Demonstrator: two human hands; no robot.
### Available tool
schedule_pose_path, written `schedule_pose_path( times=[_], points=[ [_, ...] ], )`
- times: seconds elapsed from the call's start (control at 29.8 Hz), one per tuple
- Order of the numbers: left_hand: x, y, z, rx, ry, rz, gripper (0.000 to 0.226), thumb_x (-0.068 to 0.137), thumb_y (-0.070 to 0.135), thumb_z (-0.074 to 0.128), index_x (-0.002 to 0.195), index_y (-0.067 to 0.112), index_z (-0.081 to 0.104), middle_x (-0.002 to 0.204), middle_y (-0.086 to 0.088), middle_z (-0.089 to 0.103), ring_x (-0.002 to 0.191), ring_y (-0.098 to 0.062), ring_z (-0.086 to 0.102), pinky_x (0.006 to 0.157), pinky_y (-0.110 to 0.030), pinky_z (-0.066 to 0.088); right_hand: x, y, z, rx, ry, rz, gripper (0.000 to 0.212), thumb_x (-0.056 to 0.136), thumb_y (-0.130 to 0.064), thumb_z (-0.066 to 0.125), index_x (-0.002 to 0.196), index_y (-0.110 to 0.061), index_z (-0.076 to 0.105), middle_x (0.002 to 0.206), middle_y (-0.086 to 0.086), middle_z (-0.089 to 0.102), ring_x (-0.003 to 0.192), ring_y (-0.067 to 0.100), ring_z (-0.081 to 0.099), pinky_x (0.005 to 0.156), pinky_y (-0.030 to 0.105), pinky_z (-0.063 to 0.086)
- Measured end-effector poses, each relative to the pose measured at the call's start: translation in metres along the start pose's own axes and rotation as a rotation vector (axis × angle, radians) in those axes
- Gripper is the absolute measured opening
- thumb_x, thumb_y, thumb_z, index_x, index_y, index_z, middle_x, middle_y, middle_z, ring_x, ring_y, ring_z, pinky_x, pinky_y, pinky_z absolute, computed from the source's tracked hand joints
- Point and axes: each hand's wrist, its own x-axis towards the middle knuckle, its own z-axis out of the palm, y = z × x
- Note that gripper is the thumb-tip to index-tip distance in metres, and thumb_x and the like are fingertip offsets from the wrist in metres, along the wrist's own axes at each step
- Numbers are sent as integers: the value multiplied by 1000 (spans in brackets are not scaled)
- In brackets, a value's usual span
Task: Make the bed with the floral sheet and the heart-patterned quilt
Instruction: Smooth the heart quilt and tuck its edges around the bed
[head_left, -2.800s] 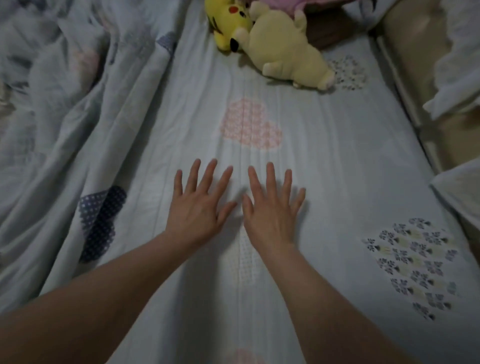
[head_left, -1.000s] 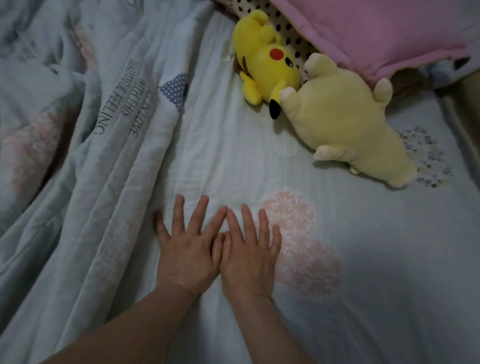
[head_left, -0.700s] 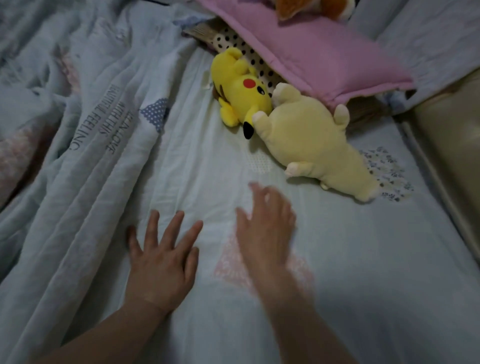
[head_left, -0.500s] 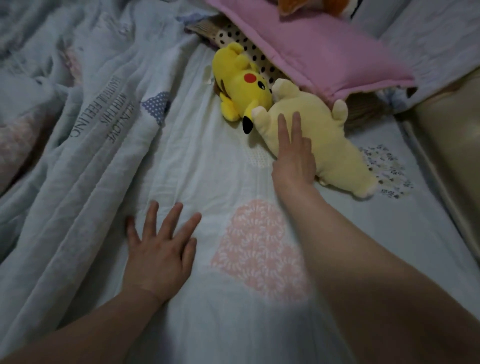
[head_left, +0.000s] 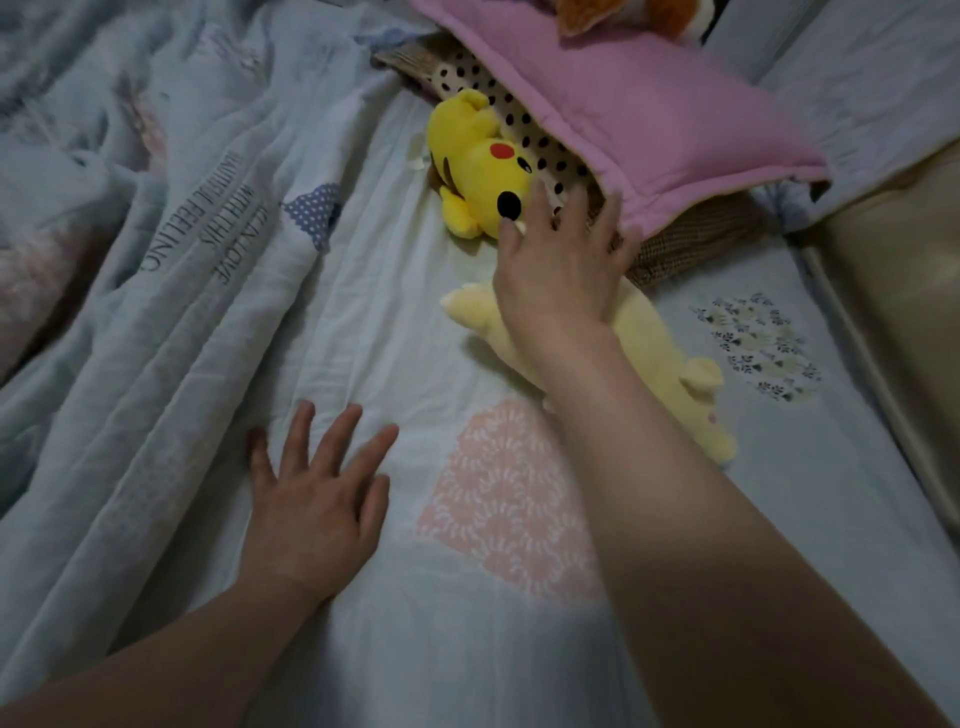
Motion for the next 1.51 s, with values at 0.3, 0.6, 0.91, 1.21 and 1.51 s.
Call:
schedule_pose_path(
  times=[0.3, 0.6, 0.91, 1.21, 1.51],
  points=[
    [3, -5, 2, -53, 41, -7, 53, 96, 43, 27, 143, 29, 49, 150, -1, 45, 146, -34, 24, 115, -63, 10, -46, -11, 22, 50, -408, -58, 60, 102, -51, 18, 113, -18, 67, 124, 9, 63, 123, 29, 49, 108, 54, 25],
    [11, -12, -25, -680, -16, -247, 17, 98, 24, 47, 103, 35, 59, 107, 4, 68, 106, -22, 60, 91, -25, 43, -163, -24, -10, 268, -296, -731, 42, 98, -30, 54, 59, -19, 62, 78, 10, 71, 84, 27, 65, 107, 41, 31],
    [46, 96, -92, -826, -110, 137, 64, 100, 38, 49, 154, 43, 15, 155, 10, 32, 139, -8, 34, 105, -24, 28, -155, 30, 16, 656, -228, 533, 77, 96, -60, 30, 155, -28, -9, 162, 12, 3, 145, 34, 18, 114, 52, 24],
    [23, 97, -26, -612, 6, -41, 54, 104, 32, 34, 150, 51, 13, 155, -6, 27, 122, -32, 51, 98, -39, 41, -173, 36, 59, 372, -194, 329, 73, 95, -61, 40, 154, -41, 1, 158, 10, 9, 137, 36, 24, 111, 49, 24],
    [-52, 173, -111, -984, -128, 333, 58, 103, 31, 44, 150, 50, 18, 140, 20, 38, 124, 9, 37, 98, -1, 25, -256, 101, -68, 408, 374, 394, 65, 89, -41, 65, 147, -45, 35, 154, 7, 27, 115, 29, 41, 87, 33, 38]
  ],
)
